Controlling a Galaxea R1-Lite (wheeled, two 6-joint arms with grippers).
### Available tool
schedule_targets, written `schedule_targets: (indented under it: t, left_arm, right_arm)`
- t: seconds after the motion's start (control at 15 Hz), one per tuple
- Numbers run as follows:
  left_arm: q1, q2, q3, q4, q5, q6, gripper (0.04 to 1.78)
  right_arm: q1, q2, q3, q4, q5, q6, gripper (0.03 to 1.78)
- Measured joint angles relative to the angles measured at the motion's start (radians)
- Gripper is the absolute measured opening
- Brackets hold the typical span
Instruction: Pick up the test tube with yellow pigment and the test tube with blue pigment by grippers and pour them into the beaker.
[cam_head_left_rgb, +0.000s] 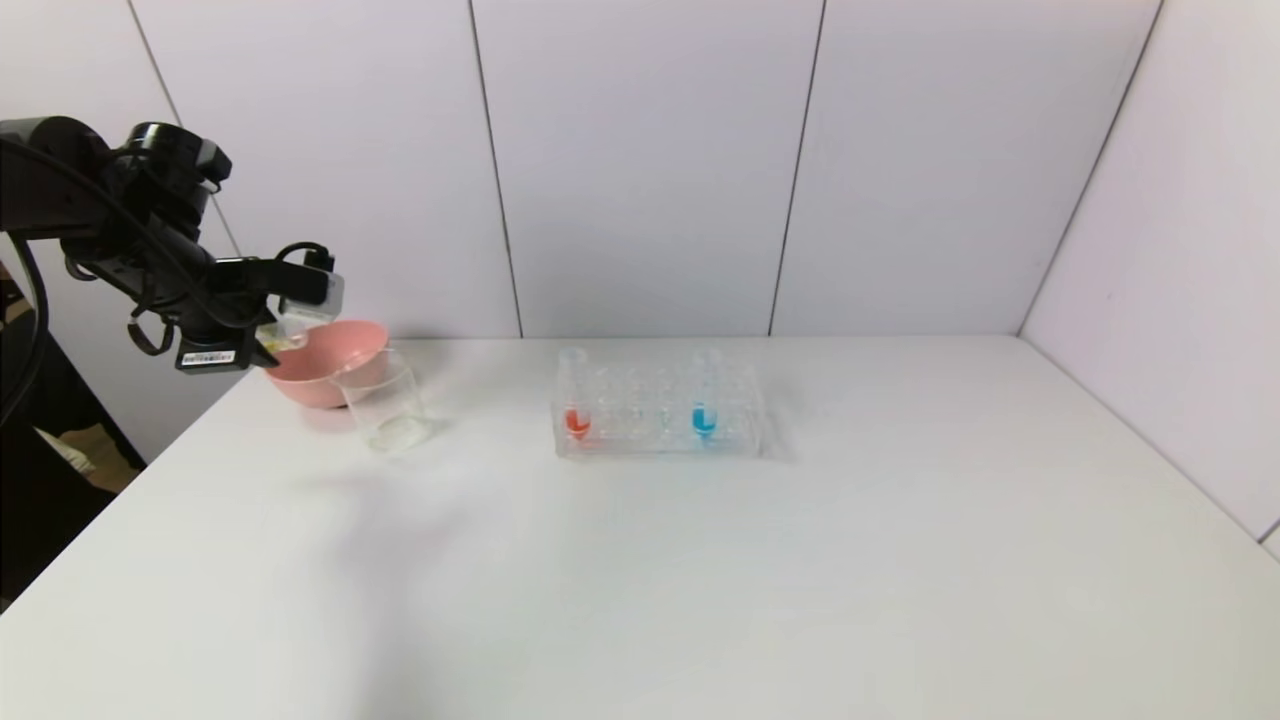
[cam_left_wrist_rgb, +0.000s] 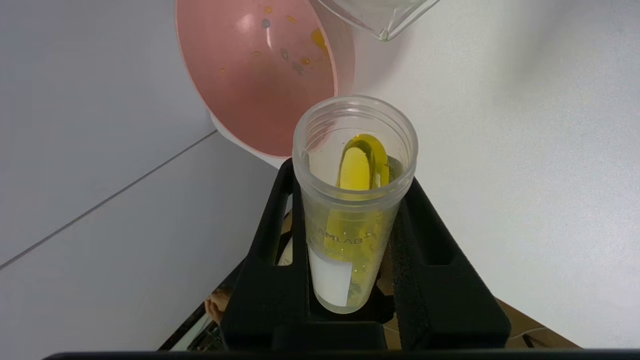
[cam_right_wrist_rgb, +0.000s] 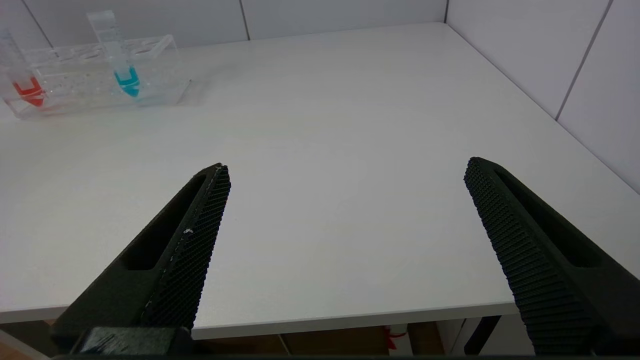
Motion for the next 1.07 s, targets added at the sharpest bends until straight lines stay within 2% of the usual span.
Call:
schedule_targets:
  t: [1.07]
  left_arm:
    - [-0.048,0.054,-0.009,-0.023,0.111,-0.034,0.47]
  right_arm:
    - [0.0,0.0,0.0,0.0,0.0,0.0,1.71]
